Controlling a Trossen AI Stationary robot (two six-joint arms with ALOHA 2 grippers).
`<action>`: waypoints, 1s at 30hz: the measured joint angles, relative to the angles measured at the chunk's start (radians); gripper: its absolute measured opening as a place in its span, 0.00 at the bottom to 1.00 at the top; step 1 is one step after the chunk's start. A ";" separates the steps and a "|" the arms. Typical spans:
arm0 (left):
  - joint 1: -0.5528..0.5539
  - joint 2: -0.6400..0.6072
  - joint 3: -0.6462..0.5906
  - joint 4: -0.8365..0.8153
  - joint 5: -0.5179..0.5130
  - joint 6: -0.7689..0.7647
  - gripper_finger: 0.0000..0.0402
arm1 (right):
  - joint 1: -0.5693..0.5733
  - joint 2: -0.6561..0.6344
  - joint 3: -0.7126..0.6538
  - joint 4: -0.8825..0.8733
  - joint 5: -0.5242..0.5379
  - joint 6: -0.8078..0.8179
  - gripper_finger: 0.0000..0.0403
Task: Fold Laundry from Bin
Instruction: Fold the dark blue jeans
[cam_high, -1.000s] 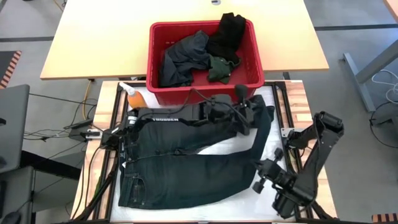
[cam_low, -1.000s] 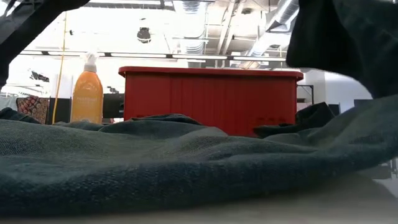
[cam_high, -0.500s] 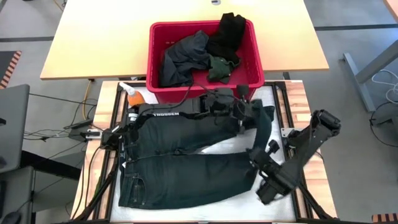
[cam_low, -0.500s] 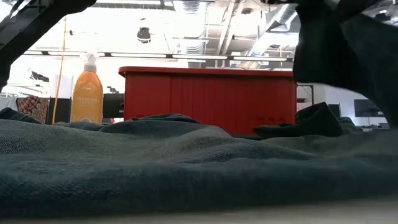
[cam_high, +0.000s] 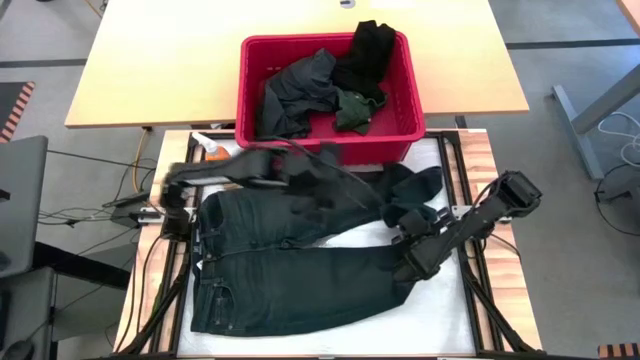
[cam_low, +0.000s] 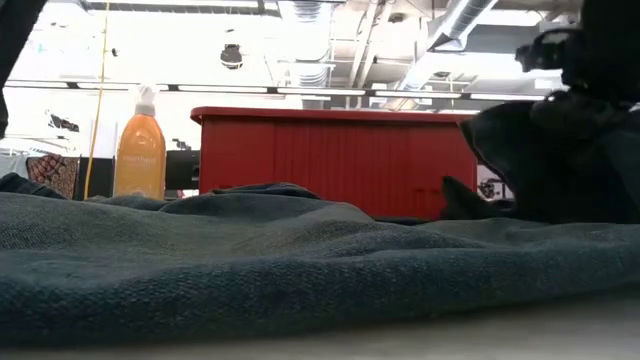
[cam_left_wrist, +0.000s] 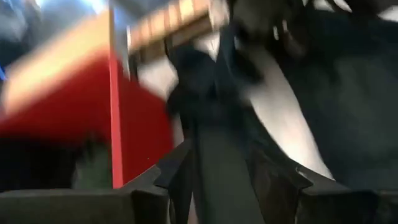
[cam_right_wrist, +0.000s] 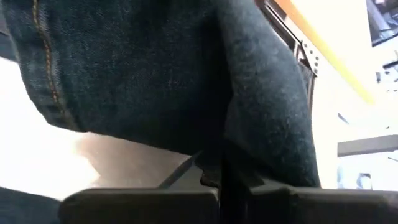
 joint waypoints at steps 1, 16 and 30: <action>-0.001 -0.018 -0.002 -0.065 0.007 -0.051 0.33 | -0.005 0.000 -0.008 0.000 -0.010 -0.008 0.06; -0.517 -0.413 -0.702 -0.079 -0.177 -0.712 0.27 | -0.143 0.000 0.004 0.000 0.076 -0.199 0.06; -0.813 -0.462 -1.151 0.375 0.087 -1.077 0.27 | -0.155 -0.088 0.069 0.000 -0.076 -0.438 0.10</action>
